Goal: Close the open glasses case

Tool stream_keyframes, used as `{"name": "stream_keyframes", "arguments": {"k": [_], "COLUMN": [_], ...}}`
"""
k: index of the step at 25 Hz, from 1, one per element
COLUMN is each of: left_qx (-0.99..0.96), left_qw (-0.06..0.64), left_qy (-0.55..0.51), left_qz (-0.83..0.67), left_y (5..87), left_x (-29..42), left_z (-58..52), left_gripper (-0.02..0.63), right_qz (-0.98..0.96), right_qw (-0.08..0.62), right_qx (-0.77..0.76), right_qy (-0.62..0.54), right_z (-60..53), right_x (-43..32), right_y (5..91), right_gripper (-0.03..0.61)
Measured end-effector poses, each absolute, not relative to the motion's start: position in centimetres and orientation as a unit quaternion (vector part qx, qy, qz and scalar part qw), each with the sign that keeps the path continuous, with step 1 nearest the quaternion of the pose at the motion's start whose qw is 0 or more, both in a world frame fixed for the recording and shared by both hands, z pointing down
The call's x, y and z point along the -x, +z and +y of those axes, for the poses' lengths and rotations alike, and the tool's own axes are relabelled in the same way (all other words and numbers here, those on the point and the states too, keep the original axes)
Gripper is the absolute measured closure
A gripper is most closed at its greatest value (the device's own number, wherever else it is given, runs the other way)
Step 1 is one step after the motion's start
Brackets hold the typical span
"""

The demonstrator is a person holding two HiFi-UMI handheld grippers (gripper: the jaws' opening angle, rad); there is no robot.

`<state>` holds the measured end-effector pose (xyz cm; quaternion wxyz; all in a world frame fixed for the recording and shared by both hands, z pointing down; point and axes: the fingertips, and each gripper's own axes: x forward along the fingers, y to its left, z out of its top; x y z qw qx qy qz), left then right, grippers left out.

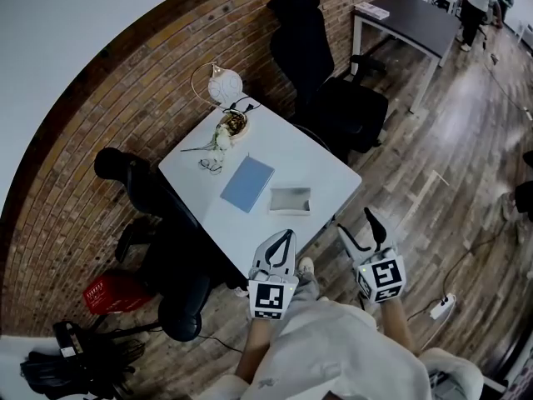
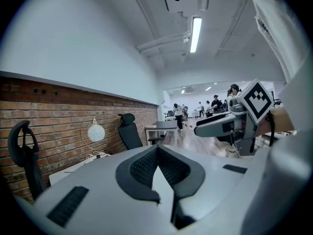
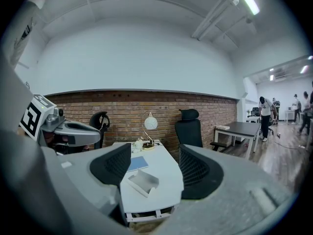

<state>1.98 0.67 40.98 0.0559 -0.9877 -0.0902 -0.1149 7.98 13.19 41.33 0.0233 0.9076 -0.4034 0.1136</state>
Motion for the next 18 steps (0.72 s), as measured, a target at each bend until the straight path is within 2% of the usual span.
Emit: {"name": "stream_keyframes", "arguments": {"k": [18], "left_qx": [0.986], "left_qw": [0.039], "left_qy": [-0.125], "left_qz": [-0.108], "left_y": [42.3], "left_x": [-10.4], "left_z": [-3.6], "left_gripper": [0.609], "right_qz": [-0.379], "right_qw": [0.034], "right_qx": [-0.914], "right_qy": [0.138], "right_z": [9.3], "right_x": [-16.0], "right_y": [42.7], "right_gripper": [0.275]}}
